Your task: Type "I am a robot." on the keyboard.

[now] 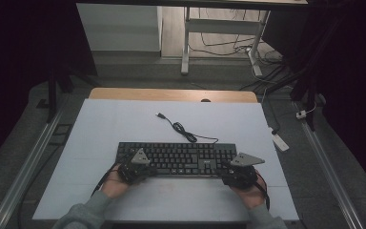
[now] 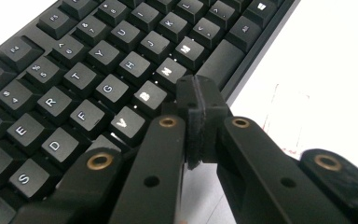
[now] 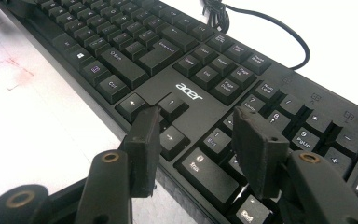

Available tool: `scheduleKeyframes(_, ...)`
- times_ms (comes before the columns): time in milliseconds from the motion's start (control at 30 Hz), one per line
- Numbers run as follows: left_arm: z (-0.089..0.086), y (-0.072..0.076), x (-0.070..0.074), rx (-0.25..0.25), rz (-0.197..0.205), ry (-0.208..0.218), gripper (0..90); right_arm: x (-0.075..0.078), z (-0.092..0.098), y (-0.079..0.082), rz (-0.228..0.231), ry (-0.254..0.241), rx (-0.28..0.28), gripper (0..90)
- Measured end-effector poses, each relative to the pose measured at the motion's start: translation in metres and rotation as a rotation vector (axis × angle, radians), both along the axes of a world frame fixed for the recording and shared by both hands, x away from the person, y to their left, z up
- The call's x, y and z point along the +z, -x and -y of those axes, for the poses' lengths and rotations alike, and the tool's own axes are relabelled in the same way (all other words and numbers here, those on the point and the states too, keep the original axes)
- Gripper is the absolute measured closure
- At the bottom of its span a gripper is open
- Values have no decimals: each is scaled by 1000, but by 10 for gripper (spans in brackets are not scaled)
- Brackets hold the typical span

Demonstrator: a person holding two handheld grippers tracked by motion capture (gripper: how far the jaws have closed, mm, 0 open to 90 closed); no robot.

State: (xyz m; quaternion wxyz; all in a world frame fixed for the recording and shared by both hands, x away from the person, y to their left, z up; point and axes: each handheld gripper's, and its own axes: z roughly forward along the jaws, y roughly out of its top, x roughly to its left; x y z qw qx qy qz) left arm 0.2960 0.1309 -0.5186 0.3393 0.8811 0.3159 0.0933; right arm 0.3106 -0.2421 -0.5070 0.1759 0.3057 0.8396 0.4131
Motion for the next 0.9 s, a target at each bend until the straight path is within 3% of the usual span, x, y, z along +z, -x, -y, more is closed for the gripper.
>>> scheduleKeyframes(233,2,2,-2,3,3,-5,890,1,0,1,2,0,1,519)
scheduleKeyframes(500,-10,4,12,27,39,86,881,0,0,0,2,-7,-1,518)
scheduleKeyframes(900,-26,2,21,68,29,170,606,1,1,0,3,-10,-2,518)
